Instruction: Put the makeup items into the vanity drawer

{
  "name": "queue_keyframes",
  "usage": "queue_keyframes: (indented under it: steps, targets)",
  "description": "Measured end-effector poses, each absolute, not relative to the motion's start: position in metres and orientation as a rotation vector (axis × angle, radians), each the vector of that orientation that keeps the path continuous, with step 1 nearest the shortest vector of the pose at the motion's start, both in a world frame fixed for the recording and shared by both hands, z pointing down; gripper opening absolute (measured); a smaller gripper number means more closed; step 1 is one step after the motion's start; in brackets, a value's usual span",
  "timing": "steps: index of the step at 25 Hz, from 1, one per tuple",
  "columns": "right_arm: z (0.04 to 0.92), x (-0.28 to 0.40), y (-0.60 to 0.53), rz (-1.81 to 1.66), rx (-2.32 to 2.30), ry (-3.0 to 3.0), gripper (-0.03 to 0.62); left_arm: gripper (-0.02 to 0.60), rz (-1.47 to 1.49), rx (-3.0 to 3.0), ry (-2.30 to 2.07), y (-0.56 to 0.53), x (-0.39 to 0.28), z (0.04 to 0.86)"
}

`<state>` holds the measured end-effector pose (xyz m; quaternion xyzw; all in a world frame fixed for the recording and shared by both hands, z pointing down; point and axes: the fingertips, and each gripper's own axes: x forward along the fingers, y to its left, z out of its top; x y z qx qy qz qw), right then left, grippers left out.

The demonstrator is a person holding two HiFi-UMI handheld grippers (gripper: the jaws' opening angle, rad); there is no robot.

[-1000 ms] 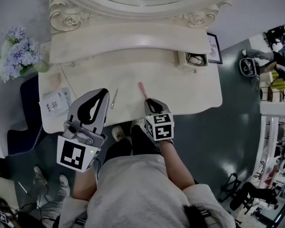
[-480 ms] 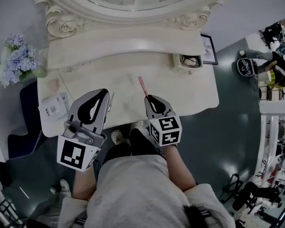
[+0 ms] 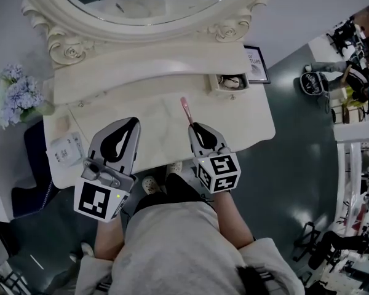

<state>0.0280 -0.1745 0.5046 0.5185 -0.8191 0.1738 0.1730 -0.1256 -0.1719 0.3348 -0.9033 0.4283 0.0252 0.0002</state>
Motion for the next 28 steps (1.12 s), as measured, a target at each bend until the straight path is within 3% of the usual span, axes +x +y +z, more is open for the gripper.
queue_keyframes:
  steps: [28]
  targets:
    - [0.491,0.153,-0.202,0.349,1.554,-2.212,0.046,0.015,0.095,-2.826,1.261,-0.196,-0.049,0.312]
